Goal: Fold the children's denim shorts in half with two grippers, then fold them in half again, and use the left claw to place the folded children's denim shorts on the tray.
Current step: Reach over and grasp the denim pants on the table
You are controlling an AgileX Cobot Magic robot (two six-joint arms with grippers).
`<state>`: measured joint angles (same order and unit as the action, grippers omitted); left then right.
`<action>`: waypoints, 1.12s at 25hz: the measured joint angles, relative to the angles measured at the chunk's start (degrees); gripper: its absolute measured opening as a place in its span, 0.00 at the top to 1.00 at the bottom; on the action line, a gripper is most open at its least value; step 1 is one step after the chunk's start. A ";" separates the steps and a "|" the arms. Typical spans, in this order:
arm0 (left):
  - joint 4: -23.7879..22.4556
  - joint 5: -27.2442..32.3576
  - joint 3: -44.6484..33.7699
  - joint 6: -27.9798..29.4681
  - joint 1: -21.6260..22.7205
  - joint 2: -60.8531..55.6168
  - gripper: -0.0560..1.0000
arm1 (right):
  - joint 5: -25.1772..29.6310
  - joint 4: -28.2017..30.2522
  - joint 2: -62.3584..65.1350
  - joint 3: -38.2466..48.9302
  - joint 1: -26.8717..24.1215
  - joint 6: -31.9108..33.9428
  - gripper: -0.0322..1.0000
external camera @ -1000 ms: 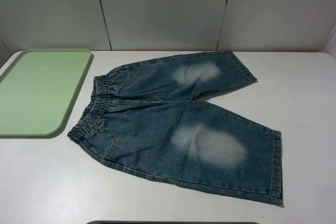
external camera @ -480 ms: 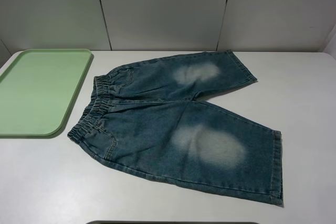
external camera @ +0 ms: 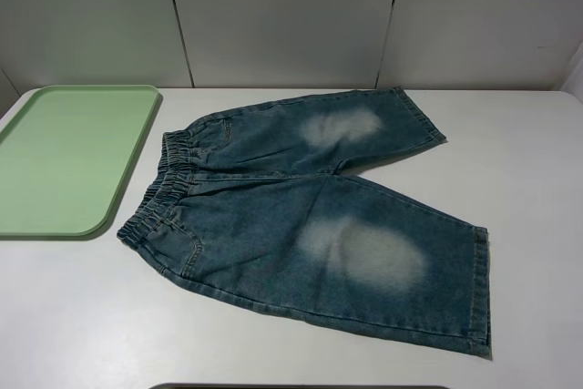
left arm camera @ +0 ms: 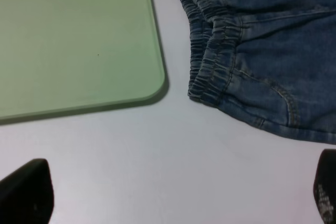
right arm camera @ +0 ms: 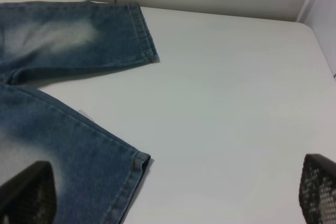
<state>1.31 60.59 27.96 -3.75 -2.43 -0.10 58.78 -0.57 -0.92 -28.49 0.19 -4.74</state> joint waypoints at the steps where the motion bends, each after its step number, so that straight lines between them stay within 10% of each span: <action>1: 0.00 -0.06 0.00 0.00 0.00 0.00 0.01 | 0.00 0.00 0.00 0.00 0.00 0.00 0.29; 15: -1.31 -0.17 2.44 0.00 0.00 1.75 0.01 | 0.00 -0.81 -0.05 0.00 0.00 1.31 0.29; 28: -1.31 -3.23 19.49 -5.35 -6.70 33.79 0.01 | -6.41 -5.23 -20.91 -8.44 0.00 1.52 0.29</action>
<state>0.00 57.36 47.45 -9.10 -9.14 33.69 52.36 -5.80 -21.84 -36.93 0.19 -3.23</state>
